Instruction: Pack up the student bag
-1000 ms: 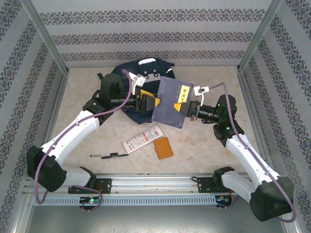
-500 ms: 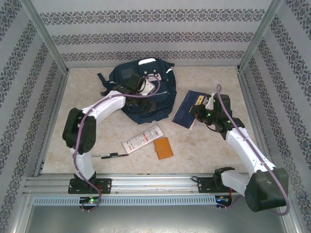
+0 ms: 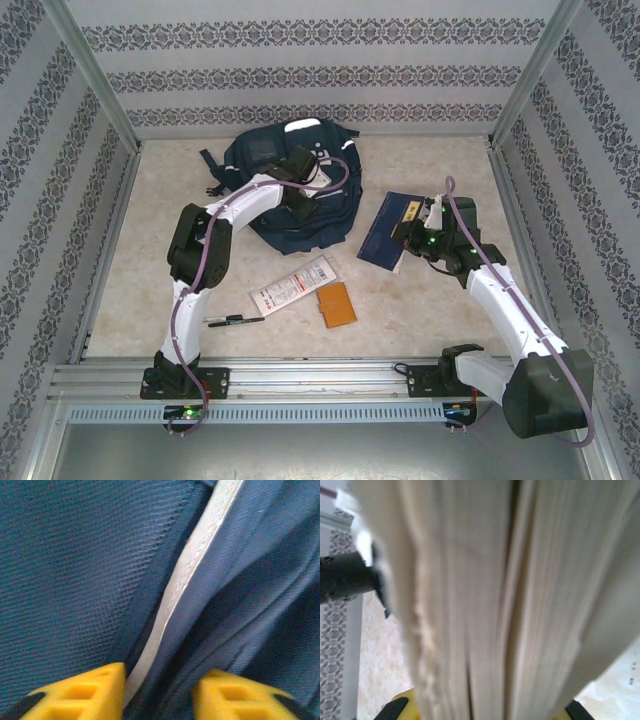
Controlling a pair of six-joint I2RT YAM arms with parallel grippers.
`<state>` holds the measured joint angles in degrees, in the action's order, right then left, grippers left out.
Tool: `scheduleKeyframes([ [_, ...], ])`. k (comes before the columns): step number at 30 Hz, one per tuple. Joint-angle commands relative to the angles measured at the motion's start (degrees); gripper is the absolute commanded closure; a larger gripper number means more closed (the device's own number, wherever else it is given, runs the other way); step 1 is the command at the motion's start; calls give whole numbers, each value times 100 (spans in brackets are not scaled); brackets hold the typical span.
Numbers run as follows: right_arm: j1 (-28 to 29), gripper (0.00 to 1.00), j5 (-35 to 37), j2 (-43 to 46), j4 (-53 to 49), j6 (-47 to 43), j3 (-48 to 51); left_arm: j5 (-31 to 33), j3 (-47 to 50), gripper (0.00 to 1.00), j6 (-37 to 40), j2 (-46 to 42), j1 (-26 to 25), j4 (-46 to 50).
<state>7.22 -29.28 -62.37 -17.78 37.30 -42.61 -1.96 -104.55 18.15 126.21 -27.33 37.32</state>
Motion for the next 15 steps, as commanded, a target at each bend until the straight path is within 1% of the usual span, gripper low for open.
scheduleKeyframes([
  [1, -29, 100, -1035, -144, 199, -130, -213, 170, -405, 89, 533, -49, 52, 343],
  [2, -32, 100, -1321, -197, 250, -93, -242, 139, -456, 98, 633, -182, 52, 364],
  [3, -31, 100, -1677, -266, 348, 14, -260, 95, -506, 100, 707, -393, 51, 343],
  [5, 34, 100, -2406, -460, 608, 303, -304, -4, -612, 100, 804, -819, 44, 250],
  [7, 297, 100, -3009, -771, 655, 361, -494, -13, -809, 100, 837, -1206, 51, 128],
  [8, 438, 99, -3202, -898, 667, 351, -586, 16, -917, 100, 876, -1327, 43, 109],
  [11, 815, 98, -3268, -1247, 807, 613, -752, 376, -1263, 100, 1110, -1591, 24, -7],
  [15, 972, 98, -3066, -1712, 1217, 991, -749, 623, -1422, 100, 1553, -1714, 21, -183],
])
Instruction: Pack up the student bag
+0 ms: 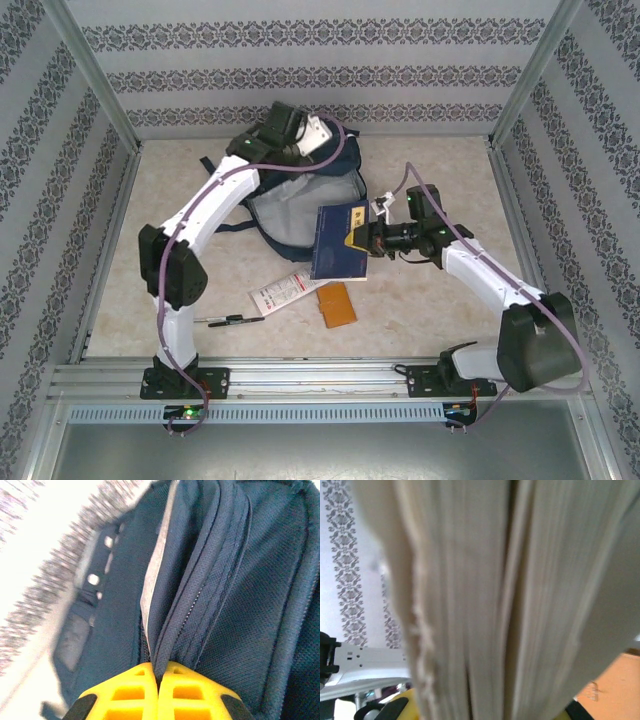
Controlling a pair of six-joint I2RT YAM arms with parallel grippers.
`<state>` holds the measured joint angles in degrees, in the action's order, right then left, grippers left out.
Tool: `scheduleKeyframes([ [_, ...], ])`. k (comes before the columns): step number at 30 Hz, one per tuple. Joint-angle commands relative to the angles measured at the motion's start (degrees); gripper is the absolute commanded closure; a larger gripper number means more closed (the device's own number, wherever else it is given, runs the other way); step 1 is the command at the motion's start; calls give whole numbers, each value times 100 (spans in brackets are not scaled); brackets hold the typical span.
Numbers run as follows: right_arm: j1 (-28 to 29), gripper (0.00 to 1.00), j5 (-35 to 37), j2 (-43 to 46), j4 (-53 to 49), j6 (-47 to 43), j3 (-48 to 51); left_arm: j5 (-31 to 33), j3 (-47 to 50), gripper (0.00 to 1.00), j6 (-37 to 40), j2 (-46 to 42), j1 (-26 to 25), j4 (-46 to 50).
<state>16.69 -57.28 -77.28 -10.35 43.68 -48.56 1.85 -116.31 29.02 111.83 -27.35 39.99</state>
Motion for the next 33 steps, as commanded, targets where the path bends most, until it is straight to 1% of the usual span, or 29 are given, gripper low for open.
scheduleKeyframes([
  [1, 67, 98, -224, -329, 630, 449, -150, 253, -286, 100, 497, -296, 28, -454],
  [3, 145, 97, -100, -543, 1011, 703, -161, 163, -360, 100, 494, -326, 28, -426],
  [6, 256, 97, 41, -1122, 1574, 1026, -369, -128, -362, 100, 397, -461, 28, -465],
  [9, 487, 97, 329, -1796, 2045, 1242, -858, -293, -344, 100, 275, -521, 28, -548],
  [11, 630, 96, 701, -2242, 2356, 1521, -1211, -476, -383, 100, 230, -528, 28, -541],
  [13, 710, 95, 920, -2669, 2770, 1733, -1547, -583, -383, 100, 215, -533, 21, -565],
  [15, 722, 94, 1164, -3102, 2896, 1785, -1914, -656, -371, 100, 201, -548, 19, -565],
  [16, 715, 89, 1310, -3338, 2876, 1685, -2134, -691, -376, 100, 201, -543, 19, -574],
  [18, 644, 84, 1597, -3727, 2841, 1449, -2439, -761, -353, 100, 216, -556, 17, -574],
  [19, 573, 79, 1889, -3856, 2692, 1284, -2530, -781, -342, 100, 210, -550, 20, -588],
  [22, 394, 58, 2917, -3933, 2109, 830, -2744, -834, -274, 100, 216, -562, 20, -608],
  [23, 359, 53, 3204, -3963, 1960, 787, -2845, -875, -237, 100, 207, -566, 15, -625],
  [25, 319, 47, 3419, -4043, 1865, 908, -3008, -914, -160, 100, 162, -568, 17, -667],
  [28, 377, 46, 3529, -3918, 1727, 1194, -2986, -914, -44, 100, 131, -567, 13, -754],
  [30, 517, 46, 3860, -3590, 1292, 1165, -2796, -890, 14, 100, 130, -564, 19, -819],
  [33, 748, 43, 4512, -2984, 719, 1158, -2255, -862, 62, 100, 114, -540, 19, -842],
])
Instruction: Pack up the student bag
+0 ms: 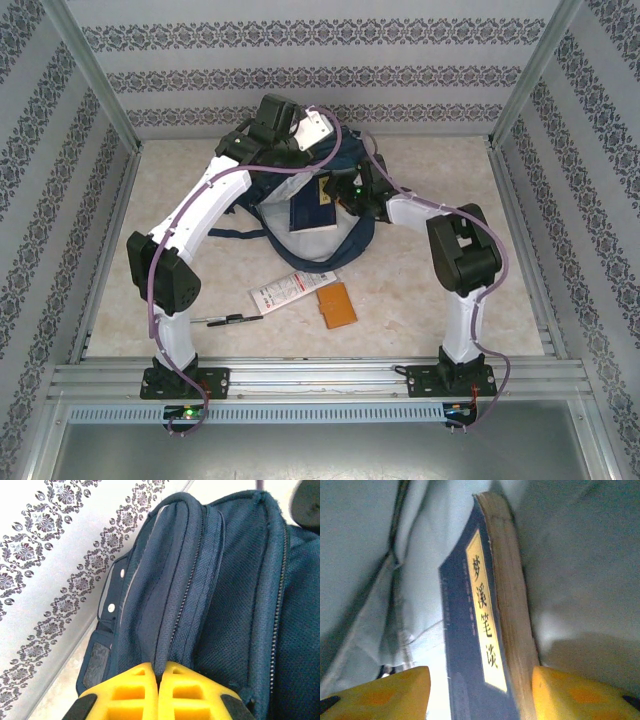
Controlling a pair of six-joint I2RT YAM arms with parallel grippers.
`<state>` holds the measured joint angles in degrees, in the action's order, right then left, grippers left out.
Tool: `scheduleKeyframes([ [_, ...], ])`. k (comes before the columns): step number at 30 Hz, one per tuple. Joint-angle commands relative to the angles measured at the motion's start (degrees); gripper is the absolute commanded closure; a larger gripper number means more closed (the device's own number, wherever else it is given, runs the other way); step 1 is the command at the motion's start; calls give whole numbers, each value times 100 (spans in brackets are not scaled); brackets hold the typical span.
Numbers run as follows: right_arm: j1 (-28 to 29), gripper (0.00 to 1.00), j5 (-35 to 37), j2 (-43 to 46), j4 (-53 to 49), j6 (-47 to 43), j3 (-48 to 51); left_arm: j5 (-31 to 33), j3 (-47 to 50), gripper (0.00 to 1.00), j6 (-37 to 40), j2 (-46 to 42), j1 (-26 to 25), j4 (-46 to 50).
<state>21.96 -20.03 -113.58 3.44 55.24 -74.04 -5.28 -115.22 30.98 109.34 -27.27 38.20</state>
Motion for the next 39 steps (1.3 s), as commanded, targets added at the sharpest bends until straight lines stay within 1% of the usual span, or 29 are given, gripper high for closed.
scheduleKeyframes([
  [1, 283, 43, 957, 832, -829, -32, 469, -158, -31, 100, -92, -290, 10, -660],
  [4, 474, 43, 1434, 1254, -1335, -107, 865, -90, -10, 100, -136, -272, 11, -667],
  [8, 945, 47, 1758, 1721, -1514, -59, 1248, -79, -18, 100, -145, -258, 11, -690],
  [10, 1230, 50, 1989, 1864, -1585, 356, 1318, -87, -35, 100, -154, -252, 10, -705],
  [12, 1544, 53, 2318, 1969, -1501, 1093, 1414, -96, -61, 100, -154, -233, 5, -711],
  [14, 1773, 57, 2433, 1865, -1074, 1820, 1462, -151, -93, 100, -163, -207, 7, -714],
  [16, 1830, 60, 2358, 1528, -929, 2147, 1245, -222, -100, 100, -176, -211, 11, -716],
  [18, 1823, 60, 2400, 1188, -856, 2267, 1009, -270, -97, 100, -189, -211, 4, -712],
  [20, 1793, 60, 2696, 913, -854, 2326, 853, -289, -99, 100, -189, -211, 11, -712],
  [23, 1675, 61, 2744, 487, -653, 2251, 630, -332, -97, 100, -163, -224, 6, -720],
  [25, 1611, 62, 2708, 249, -349, 2025, 482, -375, -106, 100, -154, -233, 10, -714],
  [29, 1528, 74, 2631, 29, -177, 1444, 81, -467, -128, 100, -167, -258, 6, -742],
  [34, 1442, 77, 2655, -79, -119, 929, -284, -590, -207, 100, -206, -250, 5, -744],
  [36, 1357, 81, 2597, -244, 42, 833, -408, -664, -220, 100, -239, -233, 10, -747],
  [39, 1220, 83, 2533, -569, 249, 776, -611, -711, -218, 100, -251, -239, 11, -747],
])
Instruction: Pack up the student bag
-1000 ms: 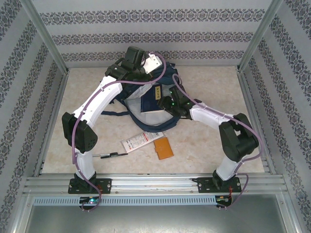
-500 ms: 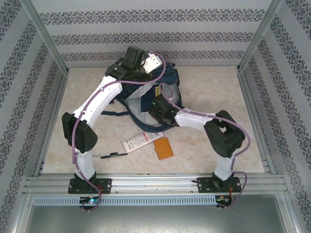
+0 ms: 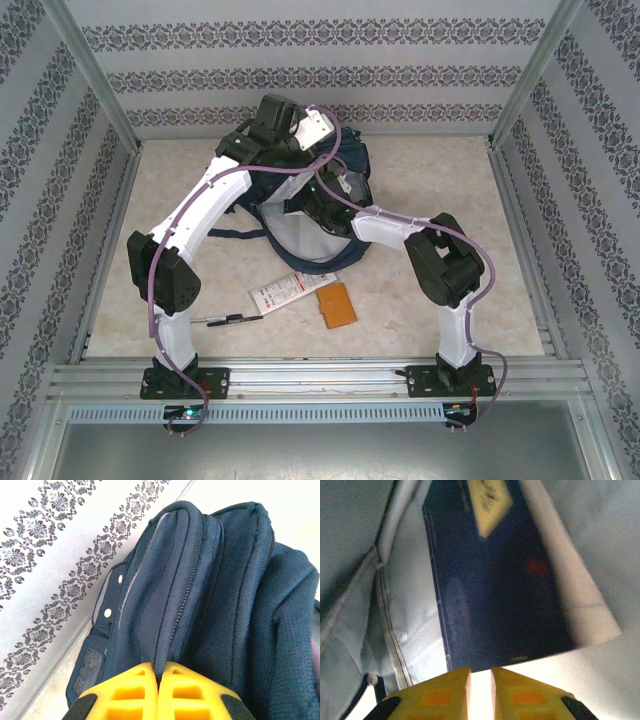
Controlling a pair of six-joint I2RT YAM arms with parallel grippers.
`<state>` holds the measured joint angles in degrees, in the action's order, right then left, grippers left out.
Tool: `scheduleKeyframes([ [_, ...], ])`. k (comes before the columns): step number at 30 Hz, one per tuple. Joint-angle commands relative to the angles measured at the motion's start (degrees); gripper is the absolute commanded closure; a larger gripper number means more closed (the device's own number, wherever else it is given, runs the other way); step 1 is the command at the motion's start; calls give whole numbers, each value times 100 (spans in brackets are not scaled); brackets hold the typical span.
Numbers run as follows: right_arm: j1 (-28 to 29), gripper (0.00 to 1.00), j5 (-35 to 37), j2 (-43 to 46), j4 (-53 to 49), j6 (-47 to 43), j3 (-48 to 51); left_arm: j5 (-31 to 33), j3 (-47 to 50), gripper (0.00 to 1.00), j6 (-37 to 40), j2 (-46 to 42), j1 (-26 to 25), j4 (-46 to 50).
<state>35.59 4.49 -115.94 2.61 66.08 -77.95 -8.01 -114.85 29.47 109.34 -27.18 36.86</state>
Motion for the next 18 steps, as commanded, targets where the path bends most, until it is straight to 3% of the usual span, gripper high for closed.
scheduleKeyframes([
  [1, -163, 83, 158, -432, 345, -343, -281, -438, -249, 100, -95, -244, 2, -615],
  [4, -243, 82, 270, -796, 431, -464, -548, -442, -240, 100, -83, -249, -3, -604],
  [8, -395, 75, -297, -921, 638, -256, -704, -412, -240, 100, -30, -230, -5, -617],
  [10, -374, 72, -359, -645, 375, -170, -600, -386, -240, 100, -21, -223, -3, -636],
  [14, -242, 63, -355, 198, 446, 1106, 253, -409, -310, 100, -42, -131, 2, -639],
  [18, 103, 55, 145, 524, 126, 1503, 506, -466, -354, 100, -125, -92, 1, -643],
])
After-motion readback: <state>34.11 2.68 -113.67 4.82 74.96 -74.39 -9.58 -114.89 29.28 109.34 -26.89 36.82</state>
